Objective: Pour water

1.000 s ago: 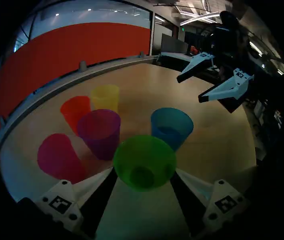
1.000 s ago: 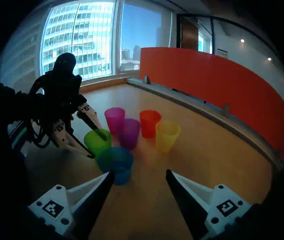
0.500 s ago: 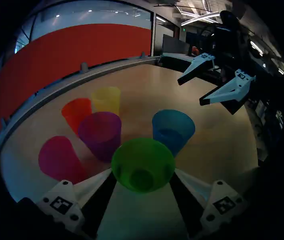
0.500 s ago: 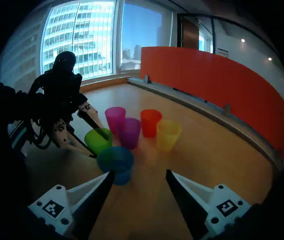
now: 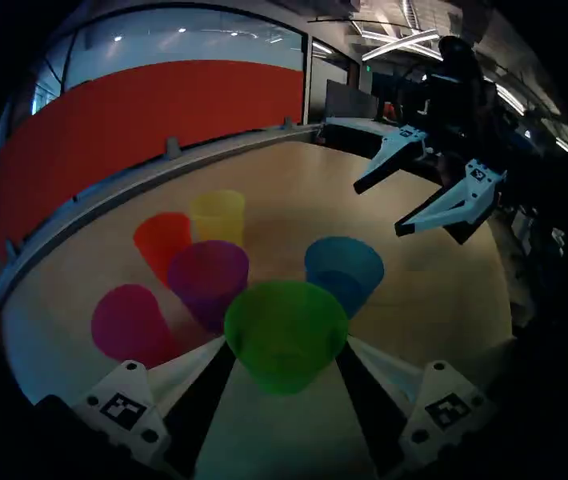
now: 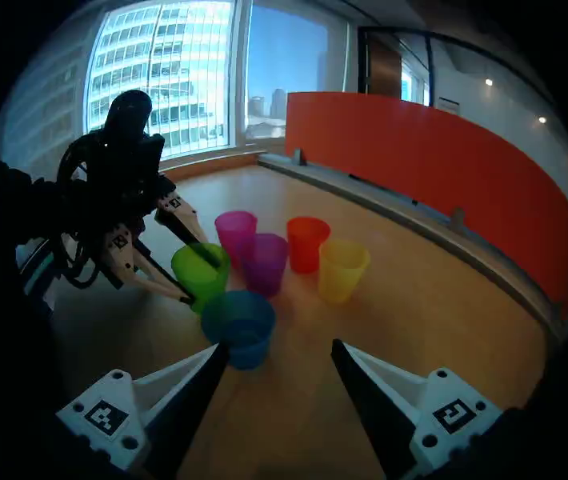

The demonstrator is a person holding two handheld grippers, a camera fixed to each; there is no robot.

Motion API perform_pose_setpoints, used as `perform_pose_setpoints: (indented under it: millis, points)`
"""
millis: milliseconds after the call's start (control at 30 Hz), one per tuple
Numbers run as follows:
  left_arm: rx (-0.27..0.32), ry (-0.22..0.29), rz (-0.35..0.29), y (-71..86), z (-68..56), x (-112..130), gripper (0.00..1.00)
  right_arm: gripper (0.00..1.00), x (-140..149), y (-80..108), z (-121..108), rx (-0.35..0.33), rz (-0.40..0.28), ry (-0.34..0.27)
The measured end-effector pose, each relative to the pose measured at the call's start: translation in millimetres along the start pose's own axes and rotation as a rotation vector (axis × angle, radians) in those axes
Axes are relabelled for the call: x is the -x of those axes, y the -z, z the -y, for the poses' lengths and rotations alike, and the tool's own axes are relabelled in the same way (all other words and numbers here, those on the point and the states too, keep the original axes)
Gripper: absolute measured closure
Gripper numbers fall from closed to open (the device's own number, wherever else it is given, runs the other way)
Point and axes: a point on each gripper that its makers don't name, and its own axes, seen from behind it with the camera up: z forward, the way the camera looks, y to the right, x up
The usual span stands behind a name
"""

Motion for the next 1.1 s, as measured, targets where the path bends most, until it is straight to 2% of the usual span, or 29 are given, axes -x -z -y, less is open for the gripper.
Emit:
perform_pose_setpoints:
  millis: [533,900,1100]
  points:
    - [-0.061,-0.004,-0.120,33.3,17.1,-42.5,0.16,0.01,6.7,-8.8,13.3,-0.024,0.013,0.013]
    - [-0.085,-0.008,-0.174,49.3,24.2,-59.9,0.16,0.01,11.5,-20.8,20.7,-0.042,0.021,0.023]
    - [-0.111,-0.003,-0.202,58.9,33.1,-67.0,0.16,0.01,15.2,-28.7,25.1,-0.058,0.029,0.025]
